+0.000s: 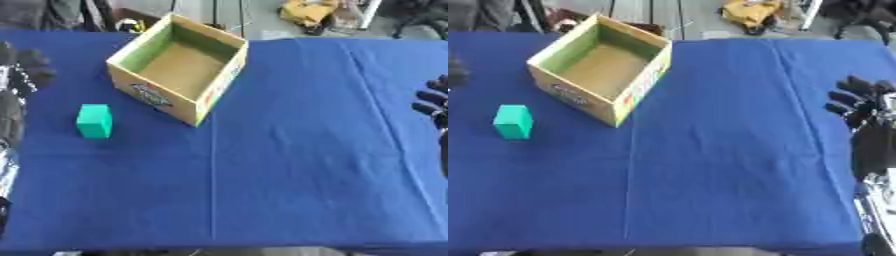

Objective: Pick up objects on the table and place them in the box.

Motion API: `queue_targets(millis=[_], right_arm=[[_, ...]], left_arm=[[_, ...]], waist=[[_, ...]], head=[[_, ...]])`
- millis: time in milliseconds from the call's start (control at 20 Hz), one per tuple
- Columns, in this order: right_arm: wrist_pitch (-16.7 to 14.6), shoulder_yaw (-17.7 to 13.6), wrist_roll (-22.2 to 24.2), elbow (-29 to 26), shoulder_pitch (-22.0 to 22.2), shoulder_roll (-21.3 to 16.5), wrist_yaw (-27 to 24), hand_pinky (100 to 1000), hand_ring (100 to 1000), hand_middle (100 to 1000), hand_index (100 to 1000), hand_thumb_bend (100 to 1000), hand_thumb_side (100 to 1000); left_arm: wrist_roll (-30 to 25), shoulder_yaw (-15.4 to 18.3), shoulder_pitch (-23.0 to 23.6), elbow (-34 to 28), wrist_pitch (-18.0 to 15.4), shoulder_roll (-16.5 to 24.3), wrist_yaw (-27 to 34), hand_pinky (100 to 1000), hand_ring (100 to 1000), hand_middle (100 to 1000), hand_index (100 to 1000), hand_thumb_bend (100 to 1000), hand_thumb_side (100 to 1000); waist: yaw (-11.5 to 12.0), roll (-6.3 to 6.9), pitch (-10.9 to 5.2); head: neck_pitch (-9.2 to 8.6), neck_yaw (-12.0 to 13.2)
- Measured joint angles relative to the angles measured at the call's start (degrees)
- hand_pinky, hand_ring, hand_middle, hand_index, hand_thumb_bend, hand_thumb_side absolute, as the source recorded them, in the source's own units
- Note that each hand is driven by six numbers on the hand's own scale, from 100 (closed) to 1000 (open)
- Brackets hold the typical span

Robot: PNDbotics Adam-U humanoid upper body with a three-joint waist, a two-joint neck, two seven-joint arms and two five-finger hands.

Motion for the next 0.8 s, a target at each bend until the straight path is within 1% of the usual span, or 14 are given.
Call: queue_targets(millis=[100, 250, 300, 350, 400, 450, 600, 800], right_arm=[[0.0, 0.0, 0.0, 0.0, 0.0, 0.0, 0.0, 742, 754, 743, 816, 100, 1000], [0.0, 0.0, 0.0, 0.0, 0.0, 0.0, 0.0, 742, 754, 743, 816, 100, 1000], [0.0, 0.0, 0.0, 0.0, 0.0, 0.0, 0.0, 742, 754, 743, 816, 100, 1000], [0.0, 0.0, 0.0, 0.0, 0.0, 0.0, 0.0, 742, 754, 743, 816, 100, 1000], [0.0, 0.0, 0.0, 0.0, 0.0, 0.0, 0.0, 742, 754, 743, 816, 100, 1000], [0.0, 0.0, 0.0, 0.0, 0.0, 0.0, 0.0, 742, 754, 743, 816, 100, 1000], [0.0, 0.2, 0.0, 0.2, 0.0, 0.0, 0.0, 742, 754, 743, 816, 100, 1000], [0.1, 0.4, 0.1, 0.3, 0.0, -0.3, 0.0, 742, 754, 743, 816, 100, 1000]], left_arm=[[-0.1, 0.0, 0.0, 0.0, 0.0, 0.0, 0.0, 799, 691, 655, 765, 795, 798], [-0.4, 0.0, 0.0, 0.0, 0.0, 0.1, -0.4, 802, 695, 661, 769, 804, 707], [-0.8, 0.0, -0.1, -0.1, 0.1, 0.5, -0.8, 803, 697, 666, 773, 795, 655], [-1.3, 0.0, -0.3, -0.1, 0.1, 0.8, -1.4, 803, 700, 671, 776, 775, 568], [-2.1, 0.0, -0.6, -0.3, 0.2, 1.3, -2.4, 802, 700, 672, 775, 763, 526], [-3.3, -0.2, -1.0, -0.3, 0.4, 2.1, -3.8, 799, 701, 673, 774, 736, 461], [-9.0, -1.4, -2.9, -0.4, 1.0, 5.1, -10.3, 788, 701, 675, 780, 715, 368], [-19.0, -4.1, -7.6, 0.1, 1.2, 10.2, -23.7, 761, 707, 692, 810, 717, 336]], waist=[[0.0, 0.00, 0.00], [0.0, 0.04, 0.00], [-0.1, 0.05, 0.00], [-0.2, 0.05, 0.00], [-0.2, 0.06, 0.00], [-0.2, 0.07, 0.00], [-0.3, 0.11, -0.04], [-0.5, 0.22, -0.39]], head=[[0.00, 0.0], [0.00, 0.0], [0.00, 0.0], [0.00, 0.0], [0.00, 0.0], [0.00, 0.0], [0.00, 0.0], [0.01, 0.0]])
